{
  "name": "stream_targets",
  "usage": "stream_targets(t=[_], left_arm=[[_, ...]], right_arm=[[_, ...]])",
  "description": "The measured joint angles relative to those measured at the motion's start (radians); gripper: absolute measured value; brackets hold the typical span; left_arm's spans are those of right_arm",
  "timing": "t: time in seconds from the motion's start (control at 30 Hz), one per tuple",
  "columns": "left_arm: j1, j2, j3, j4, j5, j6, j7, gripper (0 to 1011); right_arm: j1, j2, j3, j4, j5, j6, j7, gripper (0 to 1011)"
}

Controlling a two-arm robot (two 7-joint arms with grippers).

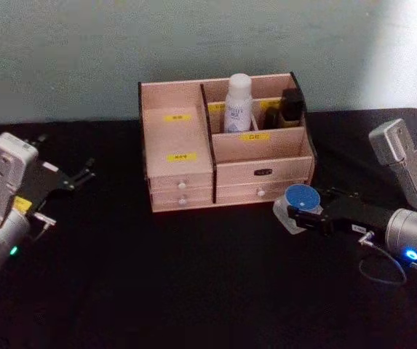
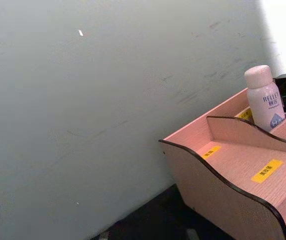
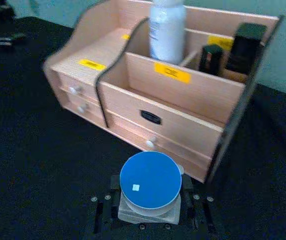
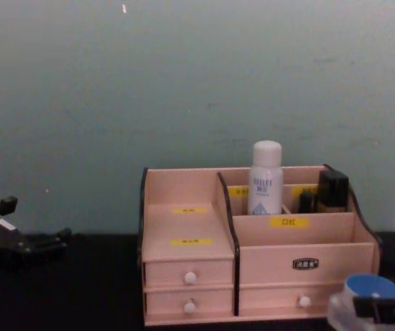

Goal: Pick up the facial cleanser and watermelon frost from the table and place them into the tiered storage box.

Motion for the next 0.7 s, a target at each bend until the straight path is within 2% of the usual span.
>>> stream_targets(t=[0.27,0.43,0.7], left_arm=[[0.0,0.0,0.0,0.0,0.0,0.0,0.0,1001],[0.0,0.0,0.0,0.0,0.0,0.0,0.0,1001],[0.0,0.0,0.0,0.0,0.0,0.0,0.0,1001]], right_arm=[[0.025,0.009,-0.028,-0.027,0.019,-0.017,0.037,721],[0.061,0.005,-0.053,-0.028,0.024,-0.025,0.057,720],[0.149,-0.026,-0.106,0.004,0.015,-0.045,0.077,721]])
